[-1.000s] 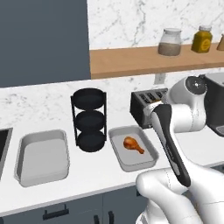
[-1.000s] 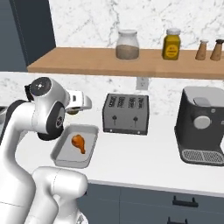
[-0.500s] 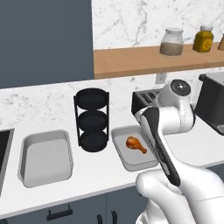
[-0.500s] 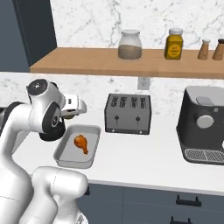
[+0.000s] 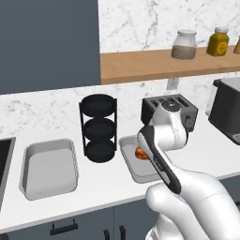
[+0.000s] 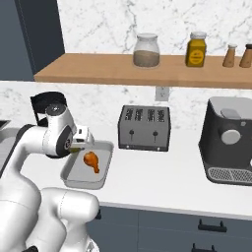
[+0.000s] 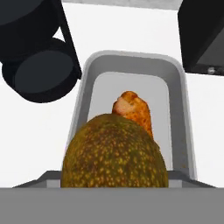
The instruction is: Place one avocado and one chicken drumstick in each tupperware on the nearby counter, to pack two identical lunches.
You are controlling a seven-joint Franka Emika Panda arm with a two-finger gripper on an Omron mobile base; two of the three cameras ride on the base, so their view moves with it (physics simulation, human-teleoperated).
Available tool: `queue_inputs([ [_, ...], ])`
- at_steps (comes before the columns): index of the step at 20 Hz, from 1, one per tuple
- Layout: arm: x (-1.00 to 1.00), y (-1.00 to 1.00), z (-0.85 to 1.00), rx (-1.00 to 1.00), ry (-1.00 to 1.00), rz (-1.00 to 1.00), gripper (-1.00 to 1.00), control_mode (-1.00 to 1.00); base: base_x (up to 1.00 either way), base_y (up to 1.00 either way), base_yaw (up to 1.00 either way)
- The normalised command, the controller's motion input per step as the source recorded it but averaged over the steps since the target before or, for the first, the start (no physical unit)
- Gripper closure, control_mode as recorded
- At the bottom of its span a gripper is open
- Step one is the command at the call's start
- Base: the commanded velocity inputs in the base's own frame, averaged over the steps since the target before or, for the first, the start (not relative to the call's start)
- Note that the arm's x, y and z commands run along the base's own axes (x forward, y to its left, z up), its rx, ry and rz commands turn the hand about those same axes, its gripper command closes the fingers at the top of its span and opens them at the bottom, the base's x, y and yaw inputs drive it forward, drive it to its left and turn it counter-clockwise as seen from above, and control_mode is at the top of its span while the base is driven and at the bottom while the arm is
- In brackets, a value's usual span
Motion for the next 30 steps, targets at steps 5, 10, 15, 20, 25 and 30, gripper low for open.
queue_inputs([
  [5, 0.13, 0.03, -0.94, 0.18, 0.15, 0.01, 1.0, -1.0, 0.0, 0.0, 0.0],
  [10, 0.25, 0.05, -0.57, 0.02, 0.16, 0.01, 1.0, -1.0, 0.0, 0.0, 0.0],
  [15, 0.28, 0.0, -0.23, 0.0, 0.12, 0.0, 1.0, -1.0, 0.0, 0.0, 0.0],
  [20, 0.31, -0.01, -0.27, 0.0, 0.04, 0.0, 1.0, -1.0, 0.0, 0.0, 0.0],
  [25, 0.14, -0.01, -0.46, 0.0, 0.0, 0.0, 1.0, -1.0, 0.0, 0.0, 0.0],
  [30, 0.0, -0.01, -0.22, 0.0, 0.0, 0.0, -1.0, -1.0, 0.0, 0.0, 0.0],
])
